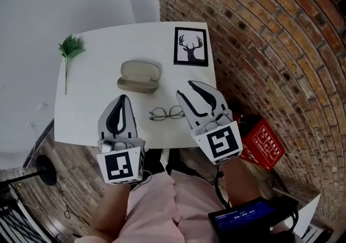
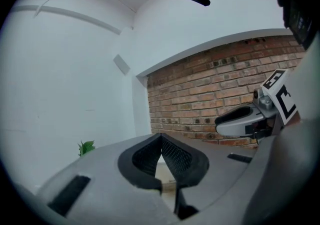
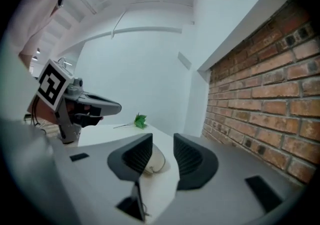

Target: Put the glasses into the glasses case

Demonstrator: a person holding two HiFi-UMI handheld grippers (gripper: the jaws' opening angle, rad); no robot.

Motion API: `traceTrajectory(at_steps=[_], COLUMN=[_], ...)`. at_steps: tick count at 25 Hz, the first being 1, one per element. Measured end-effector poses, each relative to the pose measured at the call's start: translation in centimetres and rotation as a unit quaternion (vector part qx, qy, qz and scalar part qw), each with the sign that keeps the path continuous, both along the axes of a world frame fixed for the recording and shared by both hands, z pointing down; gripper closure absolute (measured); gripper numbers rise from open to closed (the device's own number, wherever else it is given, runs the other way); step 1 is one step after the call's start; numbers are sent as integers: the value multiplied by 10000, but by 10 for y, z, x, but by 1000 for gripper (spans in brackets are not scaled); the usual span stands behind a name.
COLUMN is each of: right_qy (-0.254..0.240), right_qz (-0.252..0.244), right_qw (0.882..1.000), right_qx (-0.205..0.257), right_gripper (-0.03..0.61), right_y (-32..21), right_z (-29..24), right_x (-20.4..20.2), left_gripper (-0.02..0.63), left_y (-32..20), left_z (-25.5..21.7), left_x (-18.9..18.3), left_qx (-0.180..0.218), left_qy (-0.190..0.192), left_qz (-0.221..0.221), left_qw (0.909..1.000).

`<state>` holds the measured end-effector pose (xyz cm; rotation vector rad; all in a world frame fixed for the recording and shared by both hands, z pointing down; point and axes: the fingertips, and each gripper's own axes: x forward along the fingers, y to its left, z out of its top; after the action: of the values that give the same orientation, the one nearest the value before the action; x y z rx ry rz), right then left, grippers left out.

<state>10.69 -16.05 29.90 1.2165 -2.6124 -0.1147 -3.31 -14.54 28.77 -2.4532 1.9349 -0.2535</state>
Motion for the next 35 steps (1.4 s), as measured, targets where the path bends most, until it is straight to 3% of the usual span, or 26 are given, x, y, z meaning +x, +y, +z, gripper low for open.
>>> traceTrajectory(at_steps=[8,15,22,35], right_qy=[248,1188,2002,2831], right_qz=[-847,-2048,-2437,-2648], right_qw=[9934,9643,9417,9173], right_qx=[-731,-1187,-1169,-913], right_gripper=[445,457,460,543], right_y=[6,43,52,51], right_z=[71,146,190,224], right_x=[-24,-40,-42,-44], left_gripper=[607,606,607,607], left_y=[-24,-27,-28,-29], left_z=[68,132,168,179], left_x=[-4,-4,-8,-15], left_qx=[-698,-1306,-1586,-1685], left_qy=[209,262,310,303], left_qz=[79,39,-78,-181], left_qw=[9973,9911,9868,9851])
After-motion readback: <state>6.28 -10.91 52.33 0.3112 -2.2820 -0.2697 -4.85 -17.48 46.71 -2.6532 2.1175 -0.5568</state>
